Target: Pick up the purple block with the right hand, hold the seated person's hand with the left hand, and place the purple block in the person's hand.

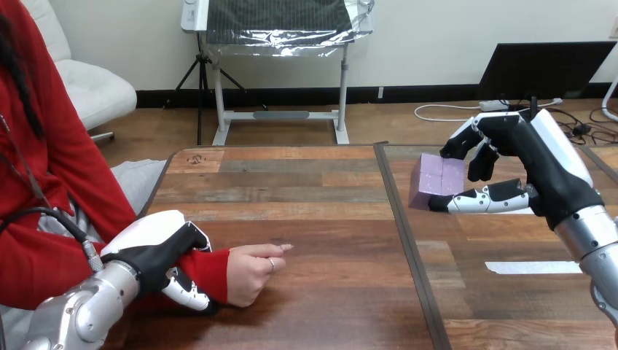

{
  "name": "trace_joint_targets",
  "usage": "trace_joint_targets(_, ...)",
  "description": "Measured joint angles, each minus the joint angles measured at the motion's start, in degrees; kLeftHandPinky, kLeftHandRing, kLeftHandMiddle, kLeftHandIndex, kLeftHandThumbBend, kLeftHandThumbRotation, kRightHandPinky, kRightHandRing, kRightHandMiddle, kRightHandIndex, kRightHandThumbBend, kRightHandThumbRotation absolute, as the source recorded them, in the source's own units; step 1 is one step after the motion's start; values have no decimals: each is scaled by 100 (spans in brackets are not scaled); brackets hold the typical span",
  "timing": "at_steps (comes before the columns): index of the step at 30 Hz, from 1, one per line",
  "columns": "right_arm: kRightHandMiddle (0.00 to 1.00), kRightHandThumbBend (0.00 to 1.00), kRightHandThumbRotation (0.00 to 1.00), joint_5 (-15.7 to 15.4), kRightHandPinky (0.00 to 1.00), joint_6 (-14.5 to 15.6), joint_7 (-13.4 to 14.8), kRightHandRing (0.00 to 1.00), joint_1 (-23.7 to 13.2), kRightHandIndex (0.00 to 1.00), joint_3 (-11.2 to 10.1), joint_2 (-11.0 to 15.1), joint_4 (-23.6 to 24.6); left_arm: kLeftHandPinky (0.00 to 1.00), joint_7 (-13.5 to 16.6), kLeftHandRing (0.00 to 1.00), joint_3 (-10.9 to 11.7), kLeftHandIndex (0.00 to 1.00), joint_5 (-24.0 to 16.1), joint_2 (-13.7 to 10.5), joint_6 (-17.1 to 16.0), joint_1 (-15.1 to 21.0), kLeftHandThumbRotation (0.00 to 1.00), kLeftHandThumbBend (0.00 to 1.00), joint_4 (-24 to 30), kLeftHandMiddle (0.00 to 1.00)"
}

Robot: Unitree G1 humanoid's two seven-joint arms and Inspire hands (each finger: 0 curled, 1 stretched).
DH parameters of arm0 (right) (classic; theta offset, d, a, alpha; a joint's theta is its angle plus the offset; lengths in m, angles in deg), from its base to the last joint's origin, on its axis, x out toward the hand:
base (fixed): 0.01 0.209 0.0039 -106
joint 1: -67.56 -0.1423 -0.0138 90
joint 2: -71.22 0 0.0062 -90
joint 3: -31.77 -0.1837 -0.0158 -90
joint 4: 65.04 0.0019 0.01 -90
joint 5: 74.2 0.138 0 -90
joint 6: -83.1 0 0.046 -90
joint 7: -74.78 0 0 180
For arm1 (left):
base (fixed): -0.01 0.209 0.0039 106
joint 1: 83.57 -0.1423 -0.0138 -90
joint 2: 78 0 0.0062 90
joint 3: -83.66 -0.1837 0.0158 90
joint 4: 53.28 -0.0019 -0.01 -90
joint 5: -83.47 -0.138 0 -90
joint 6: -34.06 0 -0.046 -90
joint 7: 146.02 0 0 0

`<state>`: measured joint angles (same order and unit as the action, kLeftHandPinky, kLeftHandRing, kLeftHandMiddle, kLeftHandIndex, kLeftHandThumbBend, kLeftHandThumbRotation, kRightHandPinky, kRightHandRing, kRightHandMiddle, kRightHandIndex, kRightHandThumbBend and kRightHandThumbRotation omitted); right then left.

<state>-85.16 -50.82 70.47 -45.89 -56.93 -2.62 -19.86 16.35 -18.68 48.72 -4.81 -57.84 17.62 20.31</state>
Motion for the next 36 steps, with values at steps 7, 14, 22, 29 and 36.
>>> trace_joint_targets(7, 37, 77, 0, 31, 27, 0, -58, 32, 0, 43, 0, -45, -49, 22, 13, 27, 15, 38, 77, -3, -6, 1, 0, 63, 37, 35)
trace_joint_targets(14, 37, 77, 0, 74, 27, -9, -113, 31, 0, 43, 0, -67, -70, 21, 13, 27, 34, 39, 163, -3, 7, 0, 0, 64, 125, 35)
trace_joint_targets(22, 37, 78, 0, 230, 27, -9, -222, 31, -1, 43, 0, -102, -125, 20, 13, 26, 69, 38, 302, -1, 64, 0, 0, 65, 304, 34)
trace_joint_targets(29, 37, 78, 0, 232, 27, -9, -225, 31, 0, 43, 0, -157, -220, 20, 12, 26, 100, 38, 391, 8, 119, 1, 0, 64, 472, 34)
trace_joint_targets(36, 38, 78, 0, 225, 28, -10, -223, 32, 0, 44, 0, -265, -318, 20, 12, 27, 122, 38, 473, 13, 126, 15, 0, 64, 563, 35)
